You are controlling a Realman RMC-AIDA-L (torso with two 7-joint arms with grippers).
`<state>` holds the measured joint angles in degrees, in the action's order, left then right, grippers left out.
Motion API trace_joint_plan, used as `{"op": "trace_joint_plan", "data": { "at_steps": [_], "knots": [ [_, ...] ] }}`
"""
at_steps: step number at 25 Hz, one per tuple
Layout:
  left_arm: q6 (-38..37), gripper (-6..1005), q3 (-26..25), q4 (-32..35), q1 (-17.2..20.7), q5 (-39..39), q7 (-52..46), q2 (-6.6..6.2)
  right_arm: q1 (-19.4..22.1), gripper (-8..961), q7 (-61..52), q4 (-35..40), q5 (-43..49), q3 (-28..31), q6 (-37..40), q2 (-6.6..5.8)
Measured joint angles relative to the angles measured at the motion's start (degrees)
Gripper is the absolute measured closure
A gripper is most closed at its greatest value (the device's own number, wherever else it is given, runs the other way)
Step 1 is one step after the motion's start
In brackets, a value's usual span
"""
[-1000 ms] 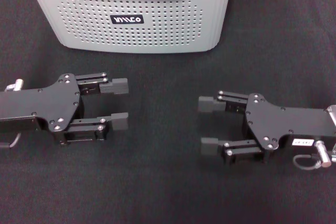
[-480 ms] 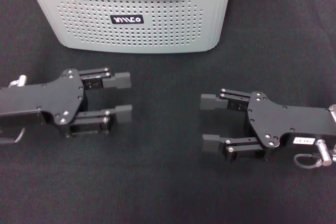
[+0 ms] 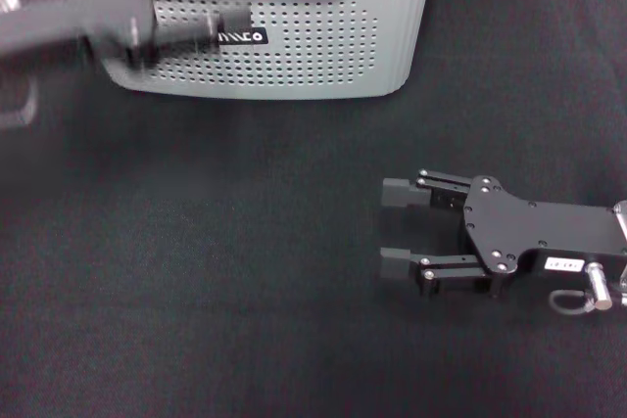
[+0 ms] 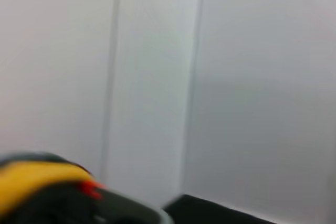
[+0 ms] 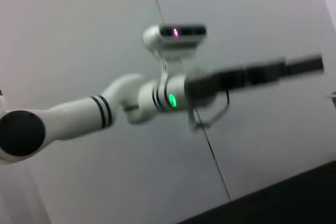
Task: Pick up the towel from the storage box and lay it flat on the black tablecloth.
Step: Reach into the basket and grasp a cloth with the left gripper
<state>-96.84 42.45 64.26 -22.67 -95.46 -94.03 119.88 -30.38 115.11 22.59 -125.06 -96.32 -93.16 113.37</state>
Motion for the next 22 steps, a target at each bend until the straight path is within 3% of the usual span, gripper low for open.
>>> {"op": "trace_joint_plan", "data": {
  "at_steps": [4, 9, 13, 14, 20, 22],
  "knots": [
    [10.61, 303, 4.56, 15.14, 1.21, -0.73, -9.74, 0.19, 1.27, 120, 0.47, -0.31, -0.13, 0.05, 0.13, 0.0],
    [26.6, 339, 11.91, 25.42, 1.02, -10.85, -16.7, 0.09, 4.18, 120, 1.91, -0.38, 0.11, 2.41, 0.61, 0.2],
    [34.9, 367, 17.96, 27.16, -0.77, -22.0, -23.56, 0.1, 4.91, 121, 2.28, -0.66, 0.12, 2.86, 0.73, 0.27],
    [39.81, 374, 22.63, 27.51, -2.5, -33.74, -31.08, 0.16, 5.03, 121, 2.35, -0.84, 0.11, 2.9, 0.76, 0.26],
    [44.19, 373, 30.22, 27.28, -4.83, -54.93, -44.43, 0.27, 5.11, 121, 3.35, -2.45, -0.01, 2.99, 0.88, 0.39],
    [44.28, 373, 30.98, 27.26, -5.02, -57.47, -46.22, 0.28, 5.13, 121, 3.65, -2.61, -0.03, 2.99, 0.93, 0.44]
  ]
}}
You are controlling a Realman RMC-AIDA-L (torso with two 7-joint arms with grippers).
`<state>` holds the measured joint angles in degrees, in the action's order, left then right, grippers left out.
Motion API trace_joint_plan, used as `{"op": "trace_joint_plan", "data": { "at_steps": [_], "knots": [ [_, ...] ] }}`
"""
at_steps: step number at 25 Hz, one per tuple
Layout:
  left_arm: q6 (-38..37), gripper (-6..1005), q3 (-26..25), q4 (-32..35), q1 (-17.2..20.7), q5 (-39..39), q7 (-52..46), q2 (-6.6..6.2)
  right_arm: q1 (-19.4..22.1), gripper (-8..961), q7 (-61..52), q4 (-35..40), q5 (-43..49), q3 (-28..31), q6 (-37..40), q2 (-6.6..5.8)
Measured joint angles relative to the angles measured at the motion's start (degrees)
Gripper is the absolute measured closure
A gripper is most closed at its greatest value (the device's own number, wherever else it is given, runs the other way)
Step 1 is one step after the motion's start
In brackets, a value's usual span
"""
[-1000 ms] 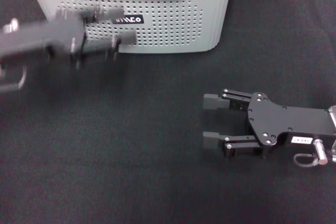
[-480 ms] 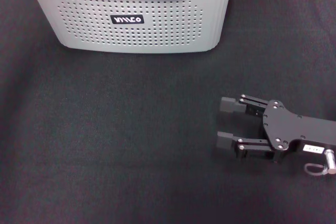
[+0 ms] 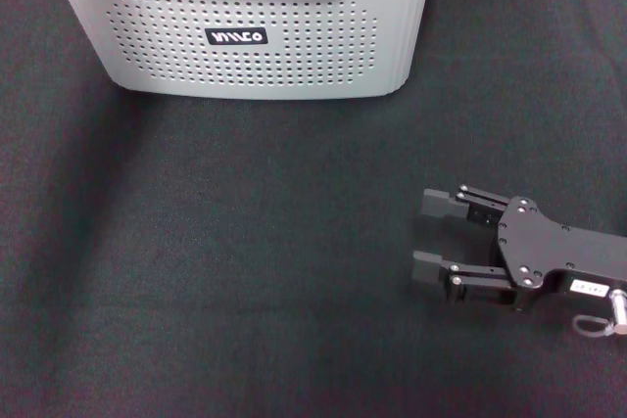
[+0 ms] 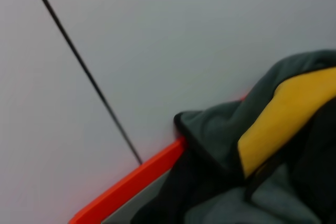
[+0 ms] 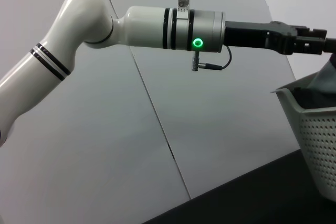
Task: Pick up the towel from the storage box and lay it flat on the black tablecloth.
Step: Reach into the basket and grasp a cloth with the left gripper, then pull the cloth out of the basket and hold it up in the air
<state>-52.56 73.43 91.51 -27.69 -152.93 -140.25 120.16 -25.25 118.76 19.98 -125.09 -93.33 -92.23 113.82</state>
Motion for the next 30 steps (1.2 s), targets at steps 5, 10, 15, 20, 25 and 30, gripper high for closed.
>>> {"op": "trace_joint_plan", "data": {
  "at_steps": [5, 10, 15, 20, 25, 30],
  "knots": [
    [0.26, 374, 0.25, -1.73, -0.37, -3.51, -2.09, -0.05, 0.03, 122, 0.14, -0.03, 0.01, -0.01, 0.25, 0.04],
    [0.25, 375, -0.1, -4.85, -1.74, -4.78, -3.08, -0.11, 0.03, 122, 0.38, -0.03, 0.03, -0.02, 0.51, 0.09],
    [-0.04, 377, -2.01, -8.61, -4.43, -7.13, -4.75, -0.17, 0.21, 123, 0.74, -0.33, 0.04, -0.01, 0.48, 0.18],
    [-0.58, 442, -2.16, -9.5, -4.93, -7.72, -4.82, -0.21, 0.63, 123, 0.82, -0.6, 0.03, -0.02, 0.42, 0.35],
    [-0.77, 585, -1.67, -8.42, -4.56, -7.55, -4.57, -0.19, 0.73, 124, 0.87, -0.67, 0.0, -0.01, 0.52, 0.53],
    [-0.69, 782, -1.63, -5.3, -3.42, -6.55, -4.56, -0.02, 0.88, 124, 0.97, -0.74, 0.03, -0.01, 0.58, 0.62]
  ]
}}
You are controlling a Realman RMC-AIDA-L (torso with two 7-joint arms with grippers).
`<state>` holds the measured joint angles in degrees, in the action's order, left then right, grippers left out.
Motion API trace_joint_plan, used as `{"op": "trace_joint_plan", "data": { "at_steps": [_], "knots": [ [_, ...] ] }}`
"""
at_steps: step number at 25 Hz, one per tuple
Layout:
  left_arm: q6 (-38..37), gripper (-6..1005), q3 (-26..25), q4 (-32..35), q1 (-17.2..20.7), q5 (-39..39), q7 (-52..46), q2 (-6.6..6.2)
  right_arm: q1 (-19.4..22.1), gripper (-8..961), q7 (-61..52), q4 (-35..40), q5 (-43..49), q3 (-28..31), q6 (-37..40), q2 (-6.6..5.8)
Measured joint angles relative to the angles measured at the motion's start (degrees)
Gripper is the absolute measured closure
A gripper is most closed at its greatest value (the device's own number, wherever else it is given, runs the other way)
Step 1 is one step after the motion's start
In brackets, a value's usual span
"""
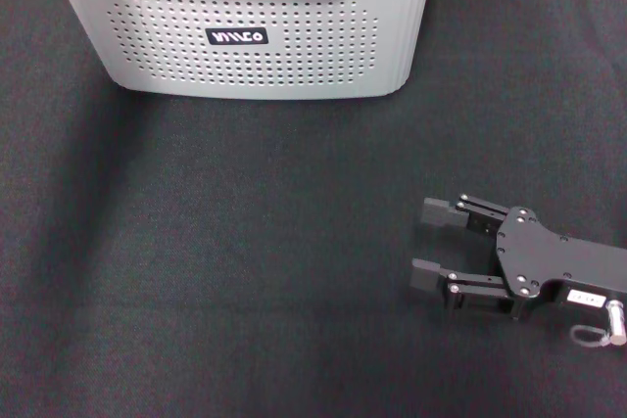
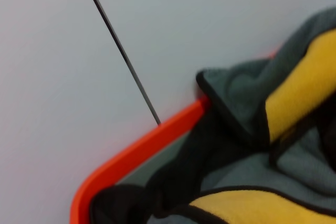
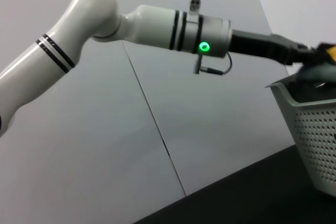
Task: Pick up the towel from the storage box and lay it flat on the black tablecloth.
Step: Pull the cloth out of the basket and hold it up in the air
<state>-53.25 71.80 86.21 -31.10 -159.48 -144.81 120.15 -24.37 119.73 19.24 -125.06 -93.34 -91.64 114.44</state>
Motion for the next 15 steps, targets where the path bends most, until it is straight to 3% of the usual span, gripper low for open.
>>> {"op": "trace_joint_plan", "data": {
  "at_steps": [3, 8, 15],
  "knots": [
    [0.38, 911, 0.01, 4.58, 2.25, 4.64, 0.54, -0.03, 0.52, 124, 0.47, 0.0, -0.19, 0.03, 0.0, 0.0],
    [1.08, 936, -0.18, 12.36, 6.34, 14.18, 4.01, -0.14, 1.07, 125, 1.08, -0.09, -0.09, 1.21, -0.09, -0.01],
    [3.27, 951, -0.83, 20.64, 16.16, 43.39, 23.07, -0.13, 1.54, 125, 1.94, -0.73, -0.37, 1.69, -0.49, -0.26]
  ]
}}
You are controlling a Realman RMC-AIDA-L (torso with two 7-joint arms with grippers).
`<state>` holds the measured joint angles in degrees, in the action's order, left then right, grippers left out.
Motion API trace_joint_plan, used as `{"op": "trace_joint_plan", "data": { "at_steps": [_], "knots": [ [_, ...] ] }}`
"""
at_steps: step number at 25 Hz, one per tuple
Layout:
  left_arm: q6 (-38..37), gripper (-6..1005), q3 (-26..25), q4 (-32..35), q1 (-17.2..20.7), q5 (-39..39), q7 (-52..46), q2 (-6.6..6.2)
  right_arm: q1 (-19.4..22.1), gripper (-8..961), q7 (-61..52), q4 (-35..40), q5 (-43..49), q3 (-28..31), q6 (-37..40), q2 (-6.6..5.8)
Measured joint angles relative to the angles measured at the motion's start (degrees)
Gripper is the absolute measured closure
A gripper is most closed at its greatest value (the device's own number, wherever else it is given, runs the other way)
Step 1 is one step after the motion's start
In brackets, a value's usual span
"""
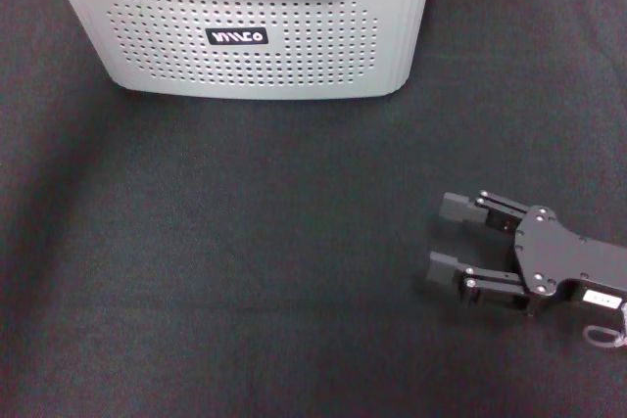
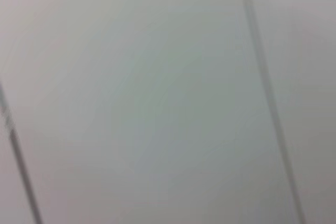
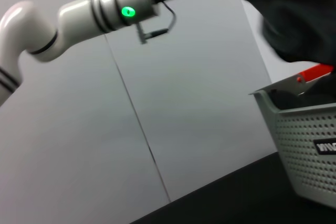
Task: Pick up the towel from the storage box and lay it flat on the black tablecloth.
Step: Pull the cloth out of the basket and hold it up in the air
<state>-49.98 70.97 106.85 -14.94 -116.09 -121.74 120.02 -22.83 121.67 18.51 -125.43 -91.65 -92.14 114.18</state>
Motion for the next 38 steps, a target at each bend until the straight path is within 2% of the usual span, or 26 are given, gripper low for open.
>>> {"op": "trace_joint_plan", "data": {
  "at_steps": [3, 5, 8, 11, 14, 17, 19, 23, 24, 25, 26, 29, 32, 38],
  "knots": [
    [-0.01, 952, -0.62, 0.82, 2.7, 10.84, 8.86, 0.02, 0.36, 126, 0.09, 0.0, 0.08, 1.05, -0.15, -0.08],
    [-0.25, 952, -1.38, 0.84, 3.63, 15.45, 12.08, 0.05, 0.51, 126, 0.13, 0.0, 0.26, 1.85, -0.49, -0.09],
    [-1.77, 952, -2.73, 0.84, 3.91, 17.38, 13.2, 0.01, 0.54, 126, 0.15, 0.12, 0.28, 2.04, -1.45, -0.16],
    [-6.61, 953, -4.37, 0.54, 3.78, 20.64, 15.63, -0.02, 0.57, 126, 1.48, 0.13, 0.26, 2.06, -3.47, -0.31],
    [-14.61, 955, -7.77, -0.38, 3.28, 24.87, 17.81, -0.05, 1.19, 127, 8.06, 0.74, 1.46, 1.77, -4.5, -0.26],
    [-25.51, 960, -12.22, -2.01, 1.66, 26.92, 18.43, -0.11, 3.14, 127, 23.98, 1.58, 4.77, 2.48, -4.05, 0.37],
    [-34.26, 962, -16.38, -4.31, 0.02, 28.59, 18.47, -0.2, 4.77, 128, 30.36, 2.07, 4.61, 3.95, -4.86, 0.56],
    [-48.25, 962, -25.08, -11.83, -2.65, 32.92, 18.62, -0.81, 8.44, 131, 31.99, 3.98, 1.92, 11.57, -8.9, 1.21],
    [-48.25, 962, -25.08, -11.83, -2.65, 32.92, 18.62, -0.81, 9.07, 131, 31.42, 4.15, 0.43, 12.58, -9.4, 1.37],
    [-54.22, 962, -28.23, -17.39, -3.49, 34.85, 19.24, -1.78, 9.41, 132, 30.95, 4.28, -1.63, 12.82, -9.53, 1.44],
    [-56.11, 962, -28.73, -19.36, -3.7, 35.56, 19.63, -2.26, 9.59, 133, 30.63, 4.42, -3.37, 12.93, -9.6, 1.46],
    [-63.23, 961, -28.66, -28.68, -4.7, 37.24, 21.93, -4.82, 9.07, 136, 31.31, 5.72, -4.73, 13.29, -9.01, 1.39],
    [-65.69, 961, -27.63, -34.05, -5.22, 37.36, 23.69, -5.5, 7.63, 143, 33.83, 6.68, -4.74, 13.78, -6.87, 1.58],
    [-66.13, 961, -19.16, -40.02, -4.87, 36.92, 29.11, -6.67, 1.79, 177, 35.54, 6.22, -4.21, 12.61, -3.9, 1.95]
  ]
}}
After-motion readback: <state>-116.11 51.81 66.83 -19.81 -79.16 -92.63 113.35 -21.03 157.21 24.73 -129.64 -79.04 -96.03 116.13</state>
